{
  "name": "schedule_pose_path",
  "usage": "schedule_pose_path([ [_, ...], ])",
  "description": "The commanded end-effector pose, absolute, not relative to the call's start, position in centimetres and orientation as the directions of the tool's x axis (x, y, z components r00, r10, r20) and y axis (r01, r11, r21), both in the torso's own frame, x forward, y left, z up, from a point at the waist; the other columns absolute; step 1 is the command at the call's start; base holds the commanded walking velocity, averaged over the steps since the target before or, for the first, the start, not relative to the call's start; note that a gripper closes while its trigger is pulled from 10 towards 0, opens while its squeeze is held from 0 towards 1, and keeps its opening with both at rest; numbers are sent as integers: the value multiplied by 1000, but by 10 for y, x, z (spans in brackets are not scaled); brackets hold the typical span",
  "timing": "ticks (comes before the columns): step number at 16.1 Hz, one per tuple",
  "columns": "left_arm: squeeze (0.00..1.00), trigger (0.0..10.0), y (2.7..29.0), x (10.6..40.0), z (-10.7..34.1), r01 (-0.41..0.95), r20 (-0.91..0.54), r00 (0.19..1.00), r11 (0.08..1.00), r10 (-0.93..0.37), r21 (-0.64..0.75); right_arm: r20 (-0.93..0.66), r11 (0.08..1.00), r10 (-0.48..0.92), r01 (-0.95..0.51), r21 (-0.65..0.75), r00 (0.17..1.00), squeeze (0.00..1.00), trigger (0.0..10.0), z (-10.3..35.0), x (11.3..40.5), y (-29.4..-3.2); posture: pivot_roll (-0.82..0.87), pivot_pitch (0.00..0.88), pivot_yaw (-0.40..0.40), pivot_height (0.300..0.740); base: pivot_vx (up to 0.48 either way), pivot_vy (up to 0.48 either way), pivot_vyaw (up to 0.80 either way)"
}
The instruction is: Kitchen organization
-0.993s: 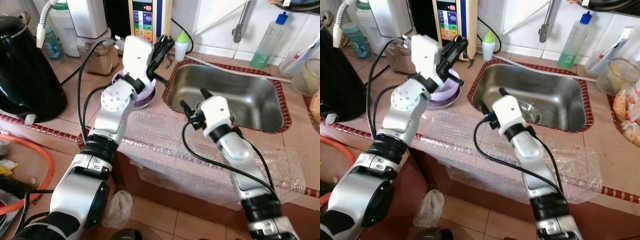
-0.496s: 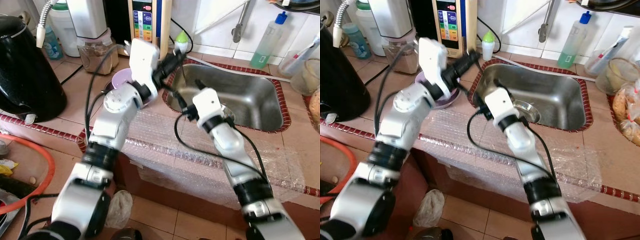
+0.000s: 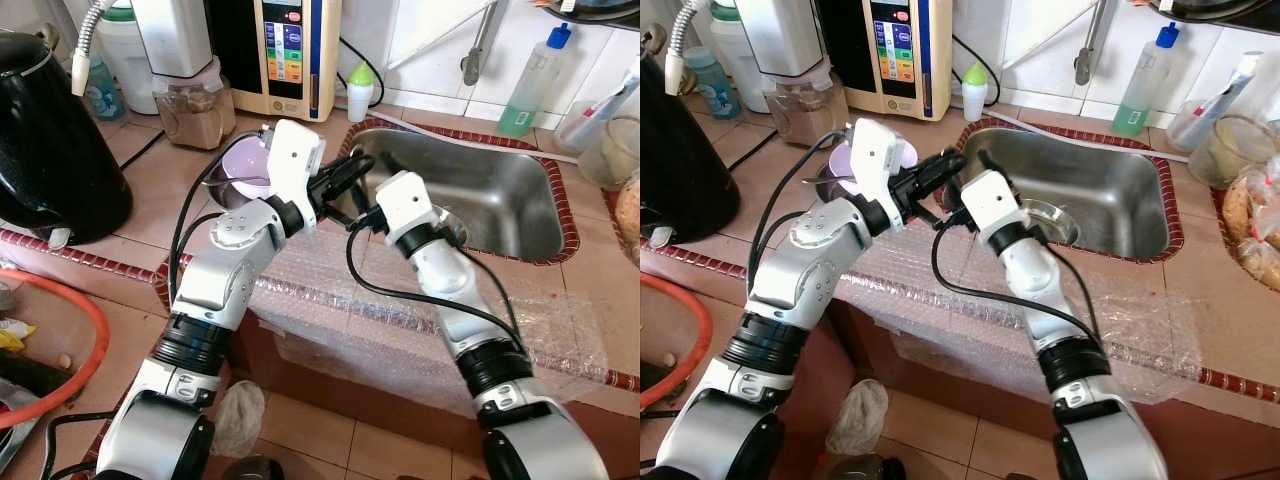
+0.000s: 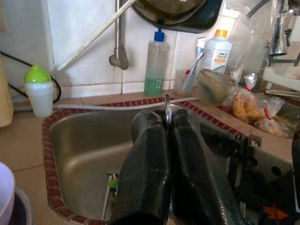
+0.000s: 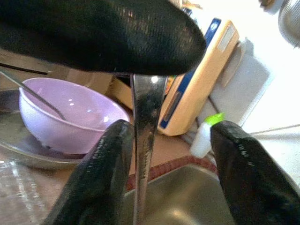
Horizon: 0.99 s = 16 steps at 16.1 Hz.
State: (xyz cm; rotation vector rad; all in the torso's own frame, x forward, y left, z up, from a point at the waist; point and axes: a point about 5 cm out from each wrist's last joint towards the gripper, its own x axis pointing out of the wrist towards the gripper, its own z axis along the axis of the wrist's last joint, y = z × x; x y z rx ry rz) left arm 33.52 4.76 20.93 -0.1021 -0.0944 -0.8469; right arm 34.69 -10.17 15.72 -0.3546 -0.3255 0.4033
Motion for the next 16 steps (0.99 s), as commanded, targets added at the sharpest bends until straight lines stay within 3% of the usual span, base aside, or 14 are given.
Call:
schedule_pose_path([
  [1,0,0,31,325,219,804,154,591,595,-792,-24,211,875,405,-311,-370,890,0,0,159,354,-105,-38,0,4,740,0,0,0],
  [3,0,0,32,326,221,800,159,596,600,-787,-26,132,880,416,-362,-306,900,0,0,149,357,-103,-38,0,0,740,0,0,0],
  [16,0,0,35,327,221,780,142,620,626,-772,-5,88,904,382,-352,-243,920,0,0,150,370,-116,-39,0,-3,740,0,0,0],
])
